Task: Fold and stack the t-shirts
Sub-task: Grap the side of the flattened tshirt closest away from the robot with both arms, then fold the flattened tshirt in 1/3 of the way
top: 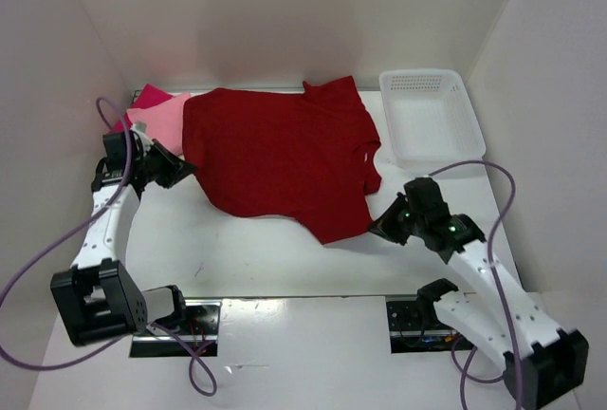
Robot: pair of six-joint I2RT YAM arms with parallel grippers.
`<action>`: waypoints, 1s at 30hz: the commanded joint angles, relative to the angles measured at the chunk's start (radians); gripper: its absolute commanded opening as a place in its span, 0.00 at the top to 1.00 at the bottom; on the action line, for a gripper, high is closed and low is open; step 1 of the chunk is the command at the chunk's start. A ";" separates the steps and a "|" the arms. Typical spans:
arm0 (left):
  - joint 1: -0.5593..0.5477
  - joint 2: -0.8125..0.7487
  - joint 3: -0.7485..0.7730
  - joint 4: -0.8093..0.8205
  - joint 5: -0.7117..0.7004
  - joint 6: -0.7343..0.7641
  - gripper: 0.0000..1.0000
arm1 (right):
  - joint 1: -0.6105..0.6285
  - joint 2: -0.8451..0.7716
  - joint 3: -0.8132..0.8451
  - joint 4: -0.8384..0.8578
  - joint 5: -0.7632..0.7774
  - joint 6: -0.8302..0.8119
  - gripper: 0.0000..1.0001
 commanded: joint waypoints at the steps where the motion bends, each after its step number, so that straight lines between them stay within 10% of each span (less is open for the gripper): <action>1: 0.046 -0.086 -0.016 -0.105 0.021 0.055 1.00 | 0.018 -0.130 0.096 -0.238 -0.065 0.090 1.00; 18: 0.077 -0.214 0.130 -0.463 -0.191 0.127 1.00 | 0.018 -0.226 0.329 -0.636 -0.030 0.055 1.00; 30: 0.054 0.102 0.040 -0.072 -0.205 0.015 1.00 | -0.169 0.295 0.283 0.041 -0.009 -0.193 1.00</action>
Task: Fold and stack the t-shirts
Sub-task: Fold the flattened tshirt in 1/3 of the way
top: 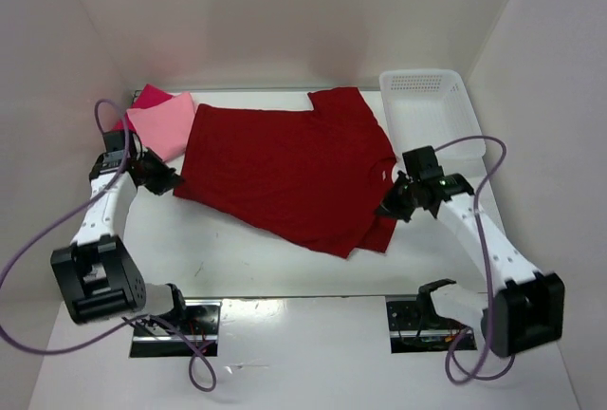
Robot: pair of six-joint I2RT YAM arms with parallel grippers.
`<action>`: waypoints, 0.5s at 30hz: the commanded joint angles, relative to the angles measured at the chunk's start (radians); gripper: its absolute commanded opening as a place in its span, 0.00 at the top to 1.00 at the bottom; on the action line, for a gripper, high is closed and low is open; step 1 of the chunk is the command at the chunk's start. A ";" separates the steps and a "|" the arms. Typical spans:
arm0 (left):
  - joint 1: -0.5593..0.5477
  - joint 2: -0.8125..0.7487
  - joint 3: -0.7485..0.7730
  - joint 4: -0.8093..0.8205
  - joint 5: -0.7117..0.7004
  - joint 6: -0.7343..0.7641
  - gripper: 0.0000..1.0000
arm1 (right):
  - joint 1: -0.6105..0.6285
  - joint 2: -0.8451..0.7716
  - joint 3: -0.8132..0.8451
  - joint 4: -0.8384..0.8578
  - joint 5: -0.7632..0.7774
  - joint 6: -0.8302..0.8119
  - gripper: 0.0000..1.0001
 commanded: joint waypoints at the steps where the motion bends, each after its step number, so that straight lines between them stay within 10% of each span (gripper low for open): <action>1: -0.005 0.106 0.001 0.134 -0.020 -0.048 1.00 | -0.060 0.117 0.063 0.254 0.033 -0.111 1.00; 15: -0.005 0.382 0.158 0.237 -0.031 -0.088 1.00 | -0.152 0.585 0.457 0.340 0.102 -0.263 1.00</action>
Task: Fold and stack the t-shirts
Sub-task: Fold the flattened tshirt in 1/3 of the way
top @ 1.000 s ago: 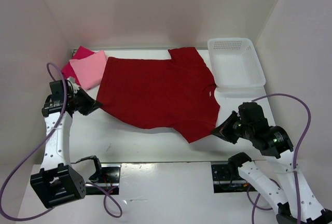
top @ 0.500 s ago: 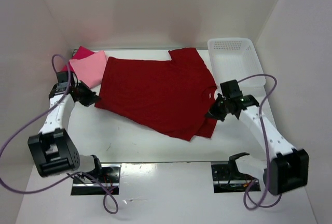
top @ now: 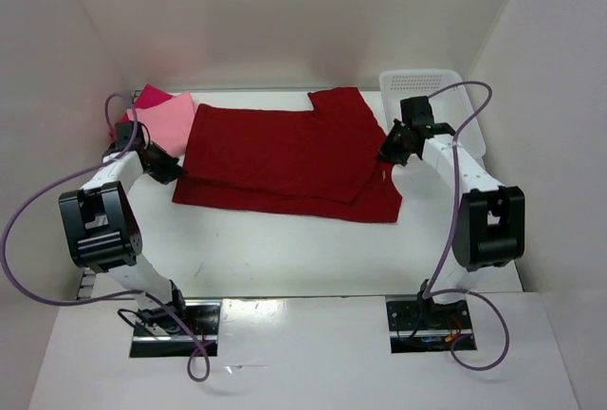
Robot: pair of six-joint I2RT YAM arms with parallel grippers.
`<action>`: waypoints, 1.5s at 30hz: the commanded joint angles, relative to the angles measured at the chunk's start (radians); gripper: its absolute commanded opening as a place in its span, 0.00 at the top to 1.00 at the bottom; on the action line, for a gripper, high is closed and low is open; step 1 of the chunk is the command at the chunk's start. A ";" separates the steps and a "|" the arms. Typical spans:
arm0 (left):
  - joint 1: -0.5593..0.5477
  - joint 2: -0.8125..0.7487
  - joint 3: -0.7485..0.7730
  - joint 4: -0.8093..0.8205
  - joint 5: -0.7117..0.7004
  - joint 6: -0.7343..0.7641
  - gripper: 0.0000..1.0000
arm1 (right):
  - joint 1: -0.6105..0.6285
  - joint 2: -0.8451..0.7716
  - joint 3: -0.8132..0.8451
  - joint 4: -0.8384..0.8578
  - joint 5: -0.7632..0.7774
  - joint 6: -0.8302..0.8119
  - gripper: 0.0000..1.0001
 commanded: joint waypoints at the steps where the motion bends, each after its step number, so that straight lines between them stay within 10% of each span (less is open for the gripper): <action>1: 0.000 0.029 0.068 0.053 -0.005 -0.010 1.00 | -0.012 0.073 0.099 0.057 0.048 -0.052 1.00; 17: 0.009 0.144 0.091 0.194 0.007 -0.099 1.00 | -0.021 0.270 0.306 0.057 0.123 -0.072 1.00; 26: 0.018 0.061 0.039 0.224 0.055 -0.086 0.55 | -0.021 0.252 0.331 0.071 0.101 -0.072 0.73; 31: 0.029 -0.139 -0.094 0.201 0.026 -0.063 0.52 | -0.021 0.040 0.115 0.109 0.037 -0.068 0.64; 35: 0.081 -0.196 -0.212 0.158 -0.003 -0.052 0.67 | -0.021 -0.116 -0.112 0.159 -0.017 -0.019 0.99; 45: 0.207 -0.064 -0.320 0.185 0.081 -0.043 0.63 | -0.021 -0.279 -0.505 0.221 0.002 0.095 0.76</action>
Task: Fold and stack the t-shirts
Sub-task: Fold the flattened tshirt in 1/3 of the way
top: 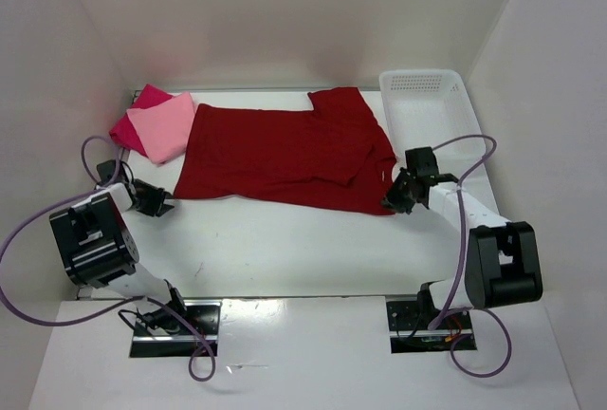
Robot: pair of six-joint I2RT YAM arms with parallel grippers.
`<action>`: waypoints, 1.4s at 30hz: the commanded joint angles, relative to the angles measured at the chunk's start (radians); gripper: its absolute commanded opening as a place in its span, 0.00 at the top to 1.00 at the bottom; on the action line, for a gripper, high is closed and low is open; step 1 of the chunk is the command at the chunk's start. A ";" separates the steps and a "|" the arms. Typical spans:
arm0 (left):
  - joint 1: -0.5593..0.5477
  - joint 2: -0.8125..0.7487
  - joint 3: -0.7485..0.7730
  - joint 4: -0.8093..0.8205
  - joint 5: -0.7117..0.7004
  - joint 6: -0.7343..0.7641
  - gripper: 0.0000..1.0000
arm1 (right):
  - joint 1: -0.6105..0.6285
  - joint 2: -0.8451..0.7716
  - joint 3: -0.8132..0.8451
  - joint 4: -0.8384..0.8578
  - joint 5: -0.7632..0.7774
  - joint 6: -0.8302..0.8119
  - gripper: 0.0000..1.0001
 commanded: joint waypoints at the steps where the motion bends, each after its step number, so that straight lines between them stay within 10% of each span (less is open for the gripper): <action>1: 0.022 0.022 -0.011 0.034 0.039 0.029 0.60 | -0.007 -0.044 -0.052 0.070 0.016 0.052 0.71; 9: 0.022 0.130 0.015 0.082 0.067 0.019 0.60 | -0.007 0.001 -0.089 0.103 0.091 0.083 0.55; 22: 0.022 0.150 0.024 0.113 0.076 0.019 0.90 | -0.016 0.091 -0.072 0.105 0.185 0.093 0.55; 30: 0.035 0.108 0.024 0.077 0.061 0.028 1.00 | -0.053 0.102 -0.033 0.065 0.171 0.093 0.95; 42: 0.163 -0.057 -0.042 -0.137 0.119 0.134 1.00 | -0.154 -0.249 -0.072 -0.208 -0.082 0.126 0.98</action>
